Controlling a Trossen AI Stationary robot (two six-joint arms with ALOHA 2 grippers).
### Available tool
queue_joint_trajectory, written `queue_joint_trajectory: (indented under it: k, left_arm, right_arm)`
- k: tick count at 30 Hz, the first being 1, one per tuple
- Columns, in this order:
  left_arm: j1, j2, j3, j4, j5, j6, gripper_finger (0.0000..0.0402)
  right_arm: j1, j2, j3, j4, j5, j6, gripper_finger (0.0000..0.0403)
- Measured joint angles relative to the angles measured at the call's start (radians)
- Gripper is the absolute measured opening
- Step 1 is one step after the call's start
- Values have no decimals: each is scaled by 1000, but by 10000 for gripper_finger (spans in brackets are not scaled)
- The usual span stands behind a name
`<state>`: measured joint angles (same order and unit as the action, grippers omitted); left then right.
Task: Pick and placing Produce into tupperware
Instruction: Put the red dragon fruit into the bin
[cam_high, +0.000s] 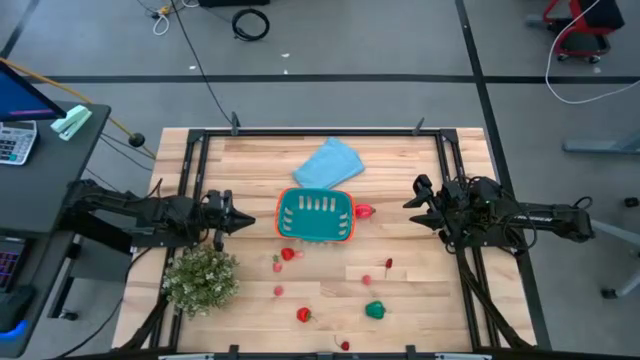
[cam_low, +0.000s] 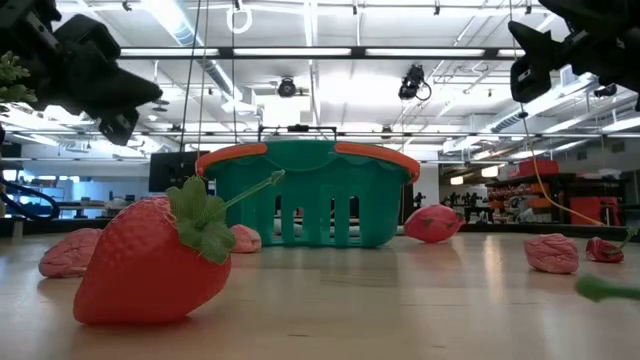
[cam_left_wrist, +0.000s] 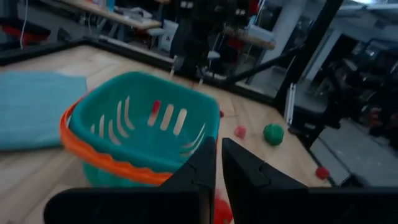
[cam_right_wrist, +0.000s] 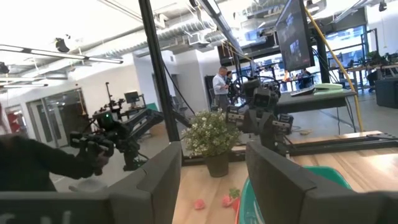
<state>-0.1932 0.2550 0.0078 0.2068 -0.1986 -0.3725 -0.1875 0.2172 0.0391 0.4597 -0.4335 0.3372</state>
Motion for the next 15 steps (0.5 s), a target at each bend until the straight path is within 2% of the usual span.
queue_joint_trajectory:
  k: [5, 8, 11, 15]
  left_arm:
    - [0, 0, 0, 54, 0, -2, 30]
    - [0, 0, 0, 57, 0, -1, 37]
    - [0, 0, 0, 56, 0, -3, 56]
    - [0, 0, 0, 57, 0, -14, 93]
  right_arm:
    - [0, 0, 0, 51, 10, -38, 188]
    - [0, 0, 0, 69, 13, 23, 188]
    - [0, 0, 0, 68, 13, 83, 188]
    - [0, 0, 0, 72, 39, 25, 188]
